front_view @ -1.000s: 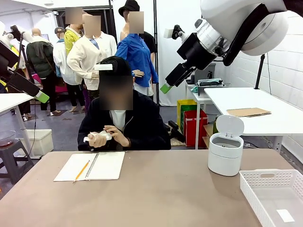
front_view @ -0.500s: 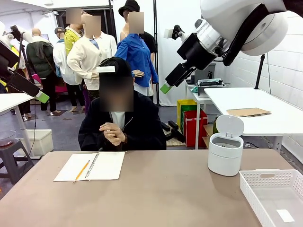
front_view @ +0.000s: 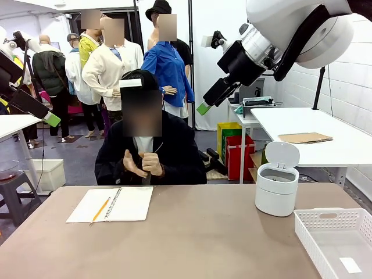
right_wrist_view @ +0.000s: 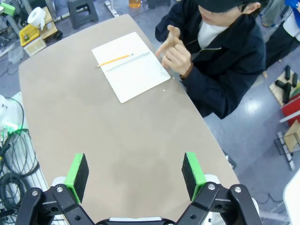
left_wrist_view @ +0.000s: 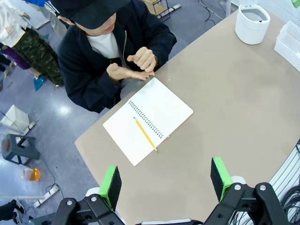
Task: Sort the paper based on its condition.
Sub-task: If a person hands you a paper, place it in the Organizing basket , and if it's crumpled, put it in the Trash can.
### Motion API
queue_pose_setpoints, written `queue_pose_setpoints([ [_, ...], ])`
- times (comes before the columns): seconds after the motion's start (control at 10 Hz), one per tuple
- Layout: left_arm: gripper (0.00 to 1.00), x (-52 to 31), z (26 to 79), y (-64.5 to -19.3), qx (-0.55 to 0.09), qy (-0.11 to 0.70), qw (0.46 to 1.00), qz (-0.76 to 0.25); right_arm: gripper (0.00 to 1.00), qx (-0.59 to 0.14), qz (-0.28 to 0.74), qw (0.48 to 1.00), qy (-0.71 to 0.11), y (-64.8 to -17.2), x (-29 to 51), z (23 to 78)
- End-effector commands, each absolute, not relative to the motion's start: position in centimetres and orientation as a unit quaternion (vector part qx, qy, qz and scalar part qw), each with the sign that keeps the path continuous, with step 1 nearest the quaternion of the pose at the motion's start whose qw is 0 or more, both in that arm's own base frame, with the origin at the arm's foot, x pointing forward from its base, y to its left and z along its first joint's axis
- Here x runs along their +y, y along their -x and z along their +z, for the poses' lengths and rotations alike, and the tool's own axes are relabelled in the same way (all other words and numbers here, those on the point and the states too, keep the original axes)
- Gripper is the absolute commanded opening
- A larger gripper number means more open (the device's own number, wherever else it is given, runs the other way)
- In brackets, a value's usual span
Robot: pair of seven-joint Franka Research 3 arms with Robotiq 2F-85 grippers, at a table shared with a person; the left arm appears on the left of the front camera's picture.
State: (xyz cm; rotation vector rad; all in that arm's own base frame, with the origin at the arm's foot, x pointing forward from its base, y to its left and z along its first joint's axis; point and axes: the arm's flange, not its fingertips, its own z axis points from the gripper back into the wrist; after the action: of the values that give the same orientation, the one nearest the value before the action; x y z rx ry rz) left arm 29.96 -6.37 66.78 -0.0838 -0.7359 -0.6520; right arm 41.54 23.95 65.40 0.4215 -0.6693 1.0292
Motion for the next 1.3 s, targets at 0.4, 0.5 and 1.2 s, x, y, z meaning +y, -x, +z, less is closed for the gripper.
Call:
queue_pose_setpoints([
  [0.4, 1.0, -6.31, 66.85, -29.95, -0.353, 0.043, 0.881, -0.312, 1.0, -0.311, 0.478, 0.797, -0.197, -41.67, 23.81, 65.32],
  [0.5, 1.0, -6.31, 66.85, -29.95, -0.353, 0.043, 0.881, -0.312, 1.0, -0.311, 0.478, 0.797, -0.197, -41.67, 23.81, 65.32],
  [1.2, 1.0, -6.31, 66.85, -29.95, -0.353, 0.043, 0.881, -0.312, 1.0, -0.311, 0.478, 0.797, -0.197, -41.67, 23.81, 65.32],
])
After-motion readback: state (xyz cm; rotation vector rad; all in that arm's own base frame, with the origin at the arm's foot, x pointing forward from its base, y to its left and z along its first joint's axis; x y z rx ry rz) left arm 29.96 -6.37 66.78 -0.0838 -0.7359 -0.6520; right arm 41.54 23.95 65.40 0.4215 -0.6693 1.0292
